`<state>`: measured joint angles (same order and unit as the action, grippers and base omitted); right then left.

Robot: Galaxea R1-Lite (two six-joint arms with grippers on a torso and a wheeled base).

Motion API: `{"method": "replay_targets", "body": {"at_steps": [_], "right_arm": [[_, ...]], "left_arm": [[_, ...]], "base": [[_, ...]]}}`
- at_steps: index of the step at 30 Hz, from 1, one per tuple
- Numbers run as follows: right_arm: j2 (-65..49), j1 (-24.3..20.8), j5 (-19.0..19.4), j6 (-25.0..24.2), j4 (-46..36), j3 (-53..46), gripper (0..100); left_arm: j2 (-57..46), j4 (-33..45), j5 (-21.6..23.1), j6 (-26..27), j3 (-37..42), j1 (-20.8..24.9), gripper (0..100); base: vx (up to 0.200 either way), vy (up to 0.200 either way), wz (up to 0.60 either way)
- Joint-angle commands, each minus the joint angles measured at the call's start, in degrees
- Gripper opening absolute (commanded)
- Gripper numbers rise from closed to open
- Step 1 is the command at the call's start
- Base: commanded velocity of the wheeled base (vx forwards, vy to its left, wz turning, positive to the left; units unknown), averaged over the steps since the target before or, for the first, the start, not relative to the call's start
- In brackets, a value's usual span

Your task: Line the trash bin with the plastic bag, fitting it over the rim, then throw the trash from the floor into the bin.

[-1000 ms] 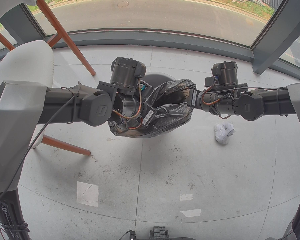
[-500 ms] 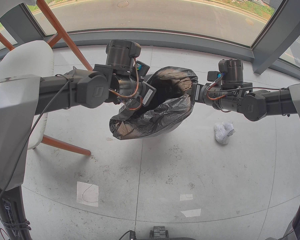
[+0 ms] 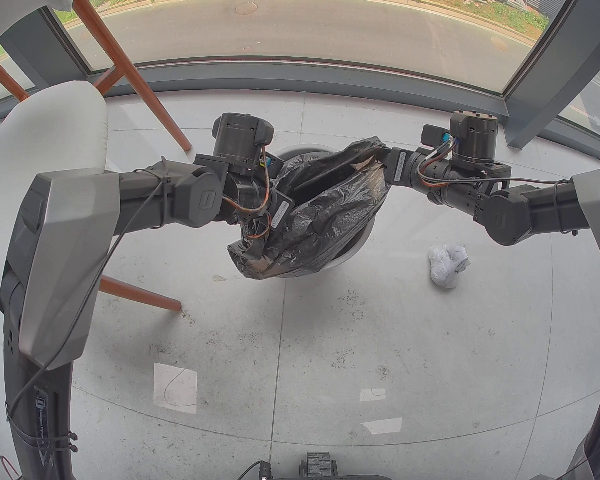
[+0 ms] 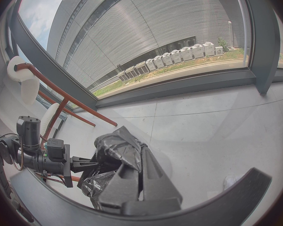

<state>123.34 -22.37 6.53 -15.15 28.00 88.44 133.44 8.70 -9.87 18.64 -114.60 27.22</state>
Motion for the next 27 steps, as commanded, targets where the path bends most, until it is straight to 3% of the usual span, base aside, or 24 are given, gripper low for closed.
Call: {"method": "replay_targets", "body": {"at_steps": [1,7,16,27], "right_arm": [[-0.47,0.75,0.32,0.48,0.47,-0.38,100],[0.23,0.48,0.41,0.48,9.18,-1.26,100],[-1.7,0.48,0.41,-0.05,9.7,-2.49,100],[-2.67,0.84,0.41,-0.05,10.14,-3.63,100]], "left_arm": [[1.3,-0.27,-0.06,-0.01,0.01,0.11,0],[1.3,-0.35,-0.06,-0.97,0.01,0.38,0],[4.02,0.17,-0.58,-3.17,0.01,2.4,0],[4.37,13.8,-0.58,-3.52,0.01,2.75,0]], "base": [[0.0,0.0,0.0],[0.0,0.0,0.0],[0.0,0.0,0.0],[0.0,0.0,0.0]]}}
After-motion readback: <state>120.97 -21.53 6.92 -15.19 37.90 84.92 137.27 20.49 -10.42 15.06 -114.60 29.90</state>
